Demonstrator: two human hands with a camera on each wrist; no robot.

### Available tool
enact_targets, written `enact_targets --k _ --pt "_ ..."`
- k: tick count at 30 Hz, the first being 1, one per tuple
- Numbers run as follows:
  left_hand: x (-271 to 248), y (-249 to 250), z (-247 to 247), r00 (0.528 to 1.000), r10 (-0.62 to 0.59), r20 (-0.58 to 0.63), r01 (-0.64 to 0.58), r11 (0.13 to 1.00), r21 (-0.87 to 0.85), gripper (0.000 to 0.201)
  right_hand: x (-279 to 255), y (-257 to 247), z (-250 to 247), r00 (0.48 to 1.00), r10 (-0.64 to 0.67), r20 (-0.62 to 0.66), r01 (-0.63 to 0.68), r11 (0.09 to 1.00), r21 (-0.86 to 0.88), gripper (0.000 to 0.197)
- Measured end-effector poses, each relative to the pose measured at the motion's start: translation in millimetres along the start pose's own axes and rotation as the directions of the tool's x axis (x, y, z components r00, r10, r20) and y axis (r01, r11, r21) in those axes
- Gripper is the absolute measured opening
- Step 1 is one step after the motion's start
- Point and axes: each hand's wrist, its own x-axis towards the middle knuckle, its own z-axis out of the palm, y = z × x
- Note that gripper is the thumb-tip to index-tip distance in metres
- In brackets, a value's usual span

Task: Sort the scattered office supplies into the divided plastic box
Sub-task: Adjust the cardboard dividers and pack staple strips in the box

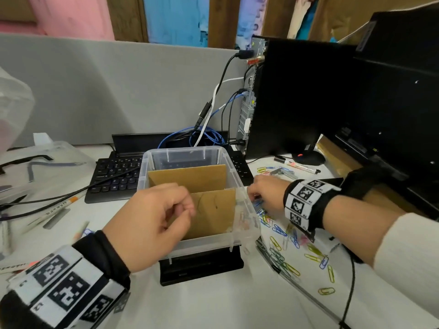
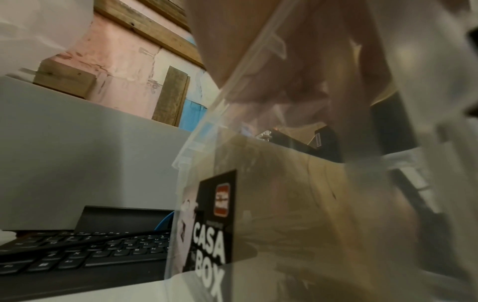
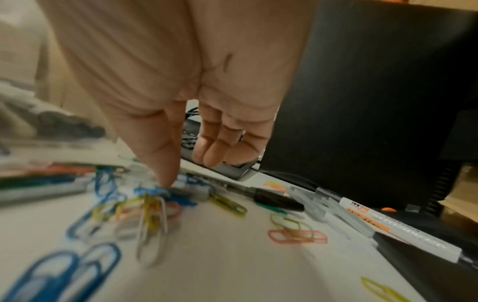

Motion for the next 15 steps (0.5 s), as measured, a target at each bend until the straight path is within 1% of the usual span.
enact_targets --k 2,3,5,8,11,15 --pt "-0.1 -1.8 1.1 1.0 -0.011 0.021 0.011 1.0 0.001 0.012 2.8 -1.2 10.6 0.997 -0.076 -0.025 0.076 0.997 -0.027 0.027" --pt "-0.1 -2.2 1.6 0.999 -0.016 0.031 0.016 1.0 0.004 0.012 3.0 -2.1 12.6 0.995 -0.094 -0.026 0.093 0.995 -0.045 0.029" --pt "-0.4 -2.6 2.4 0.999 -0.029 0.039 0.029 1.0 0.01 0.012 4.1 -2.3 13.6 0.992 -0.113 -0.056 0.109 0.992 -0.061 0.034" --pt "-0.6 -3.4 2.7 0.999 -0.04 0.033 0.039 0.999 0.026 0.015 3.3 -2.5 11.5 0.986 -0.139 -0.092 0.135 0.99 -0.048 0.033" --pt "-1.0 -3.6 2.9 0.999 -0.041 0.031 0.04 0.999 0.028 0.016 2.5 -4.3 10.5 0.989 -0.144 -0.026 0.142 0.987 -0.075 0.027" --pt "-1.4 -3.3 2.4 0.999 -0.043 0.03 0.042 0.999 0.03 0.016 4.7 -3.8 10.0 0.991 -0.133 0.017 0.134 0.985 -0.111 0.027"
